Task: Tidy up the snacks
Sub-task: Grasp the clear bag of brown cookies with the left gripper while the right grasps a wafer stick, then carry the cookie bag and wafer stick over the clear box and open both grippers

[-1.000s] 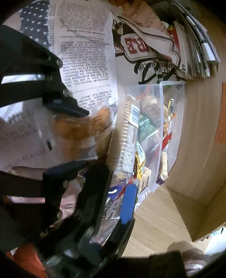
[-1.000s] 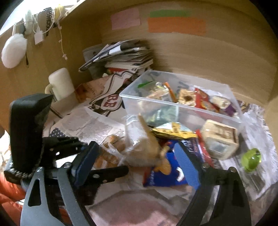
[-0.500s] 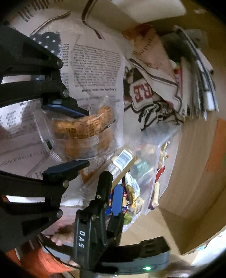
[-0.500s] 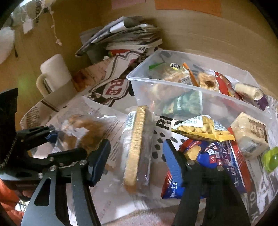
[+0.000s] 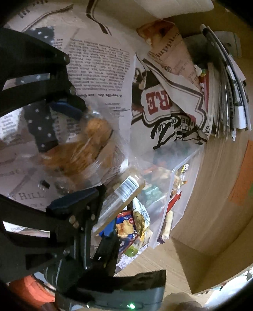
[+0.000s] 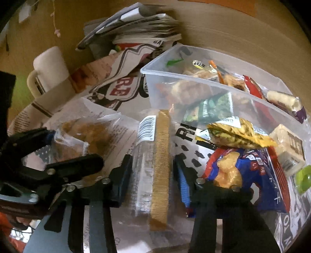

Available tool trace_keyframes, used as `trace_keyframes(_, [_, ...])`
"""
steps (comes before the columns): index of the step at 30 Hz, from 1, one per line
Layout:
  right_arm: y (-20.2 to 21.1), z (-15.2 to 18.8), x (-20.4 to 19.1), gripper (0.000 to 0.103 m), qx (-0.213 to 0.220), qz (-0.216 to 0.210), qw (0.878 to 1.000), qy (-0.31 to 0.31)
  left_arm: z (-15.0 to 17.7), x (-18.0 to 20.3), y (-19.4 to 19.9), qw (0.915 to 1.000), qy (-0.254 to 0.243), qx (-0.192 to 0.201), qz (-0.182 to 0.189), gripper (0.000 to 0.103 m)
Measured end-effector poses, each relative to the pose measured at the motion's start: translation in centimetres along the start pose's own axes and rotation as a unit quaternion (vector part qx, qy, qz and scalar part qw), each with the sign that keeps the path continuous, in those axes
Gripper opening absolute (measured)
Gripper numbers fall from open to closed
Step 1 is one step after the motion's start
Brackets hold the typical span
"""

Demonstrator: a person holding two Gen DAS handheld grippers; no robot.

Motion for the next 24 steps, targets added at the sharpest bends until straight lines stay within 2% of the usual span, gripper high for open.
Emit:
trace_keyframes(3, [0.3,0.1,0.4,0.037,0.004,-0.007,1.000,-0.013,0.1,0.4,-0.3,0.9999,-0.013,0.002,-0.007,0.070])
trace_keyframes(5, [0.9,0.3,0.5,0.037,0.013,0.000,1.000,-0.012,0.0,0.4,-0.4,0.9998,-0.017,0.004,-0.005,0.064])
trace_keyframes(10, [3.3,0.4,0.6,0.037,0.043,0.002,0.999,-0.013,-0.2,0.4,-0.4,0.9998,-0.016,0.011,-0.008,0.062])
trace_keyframes(11, [3.9,0.4,0.6,0.037,0.051,0.001,0.999,-0.013,-0.2,0.4,-0.2,0.9997,-0.019,0.011,-0.007,0.058])
trace_keyframes(13, [4.9,0.2,0.8,0.037,0.063,0.000,0.998,-0.017,-0.4,0.6,0.2,0.9996,-0.022,0.014,-0.004,0.056])
trace_keyframes(24, [9.2,-1.7,1.6,0.037,0.128,0.011,0.991,-0.019,-3.5,2.7,4.8,0.9956,-0.043,0.083,0.007,0.055])
Point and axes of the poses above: each gripper's, at about its wrist camera, not at the fingertips, and y roughly against the way its jaws point, x to its right, z to its underside, the point moved 2 cm from there along -y, roughly the way its jaws point, and after that the axes turned 1 degree about x, right-handed, at the moved point
